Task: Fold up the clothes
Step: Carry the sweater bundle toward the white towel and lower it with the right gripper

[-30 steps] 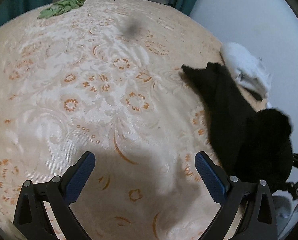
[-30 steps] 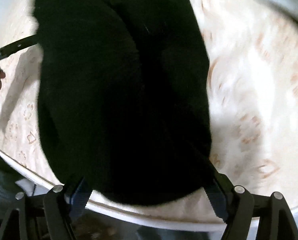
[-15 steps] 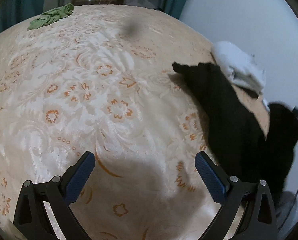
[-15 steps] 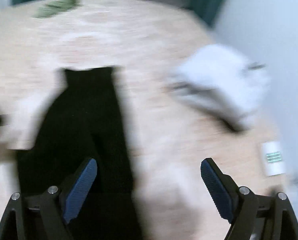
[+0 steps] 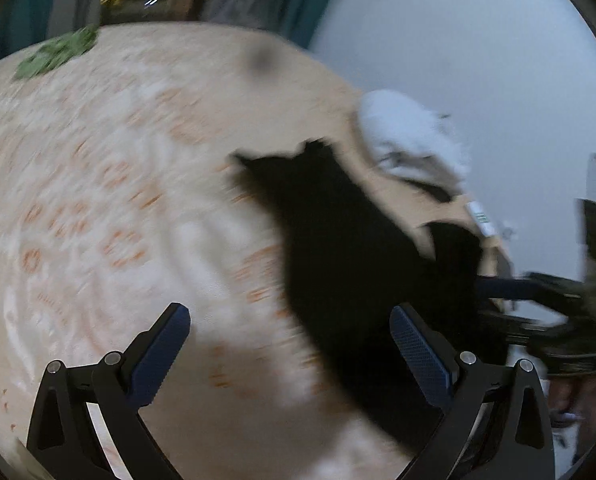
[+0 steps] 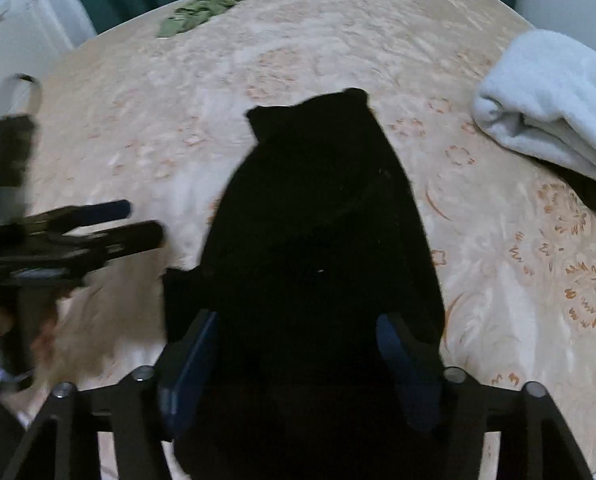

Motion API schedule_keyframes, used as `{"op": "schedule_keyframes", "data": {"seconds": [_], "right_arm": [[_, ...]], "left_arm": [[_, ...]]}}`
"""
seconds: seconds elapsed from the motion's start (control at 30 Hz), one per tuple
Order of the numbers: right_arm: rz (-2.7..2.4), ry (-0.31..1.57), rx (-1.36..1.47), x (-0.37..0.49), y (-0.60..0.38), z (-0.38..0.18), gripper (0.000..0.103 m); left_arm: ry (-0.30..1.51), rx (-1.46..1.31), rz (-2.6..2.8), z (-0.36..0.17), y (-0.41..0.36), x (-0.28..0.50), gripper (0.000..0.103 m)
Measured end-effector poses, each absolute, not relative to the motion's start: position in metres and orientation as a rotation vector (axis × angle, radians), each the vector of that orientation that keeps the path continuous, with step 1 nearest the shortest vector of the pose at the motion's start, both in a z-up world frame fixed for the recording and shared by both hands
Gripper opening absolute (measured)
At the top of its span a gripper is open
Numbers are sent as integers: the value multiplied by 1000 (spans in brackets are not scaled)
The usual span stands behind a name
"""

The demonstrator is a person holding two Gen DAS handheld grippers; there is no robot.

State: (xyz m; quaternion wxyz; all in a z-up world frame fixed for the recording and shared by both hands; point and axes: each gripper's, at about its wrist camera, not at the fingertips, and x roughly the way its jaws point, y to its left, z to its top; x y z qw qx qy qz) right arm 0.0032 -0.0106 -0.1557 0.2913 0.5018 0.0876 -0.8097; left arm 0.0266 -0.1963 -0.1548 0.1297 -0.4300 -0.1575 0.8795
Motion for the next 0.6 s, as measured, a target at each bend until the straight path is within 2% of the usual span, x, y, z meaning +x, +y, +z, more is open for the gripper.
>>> {"op": "schedule_keyframes", "data": {"seconds": [0.13,0.23,0.27,0.33,0.4,0.5,0.6], "right_arm": [[-2182,248,1379,-17,-2,-163,54],[-2140,245,1435,-44,-2,-195,55],[-2129,251,1450,-49,-3,-204,57],[-2104,244,1495,-63,0,-224,80],[-2065,189,1520,-72,6,-235,85],[-2025,105,1526,-78,16,-240,85],[-2039,126,1512,-75,15,-238,85]], "left_arm": [[-326,-1214,2550,-142,-157,26,102],[-172,-1244,2579,-149,-129,25,102],[-148,-1250,2595,-152,-124,24,102],[-158,-1259,2622,-158,-123,21,102],[-243,-1274,2612,-163,-129,15,103],[-302,-1411,2591,-181,-138,4,103],[-332,-1517,2585,-189,-143,4,103]]}}
